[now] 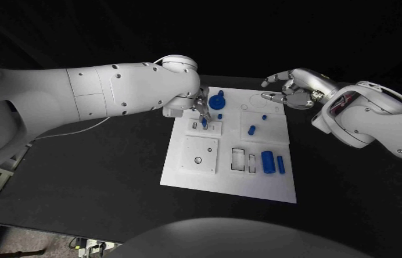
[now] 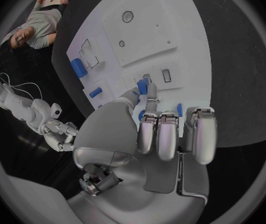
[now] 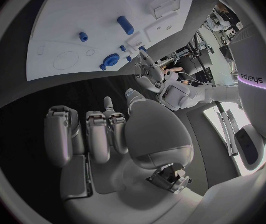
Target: Assemble the parts on the task board
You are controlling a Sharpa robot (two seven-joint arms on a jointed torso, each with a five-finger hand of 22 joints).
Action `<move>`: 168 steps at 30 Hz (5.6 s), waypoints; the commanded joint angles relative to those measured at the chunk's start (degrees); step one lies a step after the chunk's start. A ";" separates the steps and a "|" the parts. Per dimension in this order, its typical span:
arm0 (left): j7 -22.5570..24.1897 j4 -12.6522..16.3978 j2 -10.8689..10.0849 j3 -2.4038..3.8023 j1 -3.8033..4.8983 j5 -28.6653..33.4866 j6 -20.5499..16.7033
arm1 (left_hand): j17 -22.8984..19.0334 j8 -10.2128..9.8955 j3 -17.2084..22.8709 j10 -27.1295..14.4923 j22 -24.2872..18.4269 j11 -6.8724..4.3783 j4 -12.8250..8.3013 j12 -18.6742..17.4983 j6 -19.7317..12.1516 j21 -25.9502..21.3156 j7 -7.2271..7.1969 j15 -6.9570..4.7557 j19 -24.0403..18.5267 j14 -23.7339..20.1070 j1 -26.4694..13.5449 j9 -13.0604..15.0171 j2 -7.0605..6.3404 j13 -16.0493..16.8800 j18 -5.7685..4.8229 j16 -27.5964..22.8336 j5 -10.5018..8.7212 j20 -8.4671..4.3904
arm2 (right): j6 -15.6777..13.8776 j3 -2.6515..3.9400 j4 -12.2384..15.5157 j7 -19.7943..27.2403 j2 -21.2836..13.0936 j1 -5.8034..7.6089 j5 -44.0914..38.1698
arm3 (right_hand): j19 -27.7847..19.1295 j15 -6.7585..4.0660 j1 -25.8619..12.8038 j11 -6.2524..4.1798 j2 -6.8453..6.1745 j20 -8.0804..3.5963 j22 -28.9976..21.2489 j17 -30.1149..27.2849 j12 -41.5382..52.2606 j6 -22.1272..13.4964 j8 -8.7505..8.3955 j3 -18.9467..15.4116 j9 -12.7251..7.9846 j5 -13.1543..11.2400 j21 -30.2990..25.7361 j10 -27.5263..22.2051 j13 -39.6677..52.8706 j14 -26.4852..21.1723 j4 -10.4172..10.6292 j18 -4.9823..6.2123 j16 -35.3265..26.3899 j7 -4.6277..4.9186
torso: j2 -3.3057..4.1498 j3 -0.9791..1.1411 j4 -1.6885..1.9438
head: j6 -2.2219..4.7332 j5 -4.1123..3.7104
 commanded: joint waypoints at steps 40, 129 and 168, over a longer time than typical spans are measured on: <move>0.25 0.71 -0.49 -0.05 -0.49 0.26 -1.70 | 15.07 0.06 1.90 5.86 14.09 -0.25 -0.04 0.01 0.50 -0.81 -0.63 -0.37 4.68 5.82 -1.92 0.97 -0.39 15.06 -0.48 0.14 0.18 -0.56 | 0.69 -0.01 -0.12 0.21 0.12 -0.17 -0.32 | -0.51 0.27 0.58 0.42 -0.12 -0.11 11.81 15.09 0.15 0.46 -0.19 0.03 0.06 -0.08 -0.28 5.92 14.97 5.98 -0.44 0.78 0.20 -0.01 | 0.05 -0.04 -0.01 | 0.01 0.36; 1.15 -0.33 -0.14 -0.07 -1.78 0.86 -1.96 | 15.07 -0.67 4.42 5.86 12.91 0.05 -0.51 0.01 -0.54 -2.06 -0.26 -0.11 3.11 5.82 -2.96 1.93 -0.67 15.06 -0.02 0.14 0.12 -0.38 | 0.58 -0.01 -0.18 0.49 -0.22 -0.43 -0.32 | -0.39 0.26 0.80 0.42 -0.14 -0.11 11.86 15.09 0.15 0.53 -0.23 0.11 0.06 -0.03 -0.15 5.92 14.97 5.98 -0.51 0.74 0.20 0.01 | 0.04 -0.02 -0.02 | 0.01 -0.07; 1.63 1.83 -1.42 0.00 -1.91 -2.75 -5.28 | 15.07 -0.76 5.04 5.86 12.89 0.12 -0.80 0.01 -0.62 -2.12 -0.18 -0.06 3.09 5.82 -3.24 2.34 -1.10 15.06 -0.01 0.14 -0.08 -0.31 | 0.45 -0.01 -0.29 0.71 -0.51 -0.71 -0.32 | -0.36 0.26 0.93 0.43 -0.18 -0.11 11.87 15.09 0.15 0.58 -0.27 0.15 0.05 -0.02 -0.12 5.92 14.97 5.98 -0.54 0.73 0.20 0.04 | 0.04 -0.05 -0.01 | 0.01 -0.23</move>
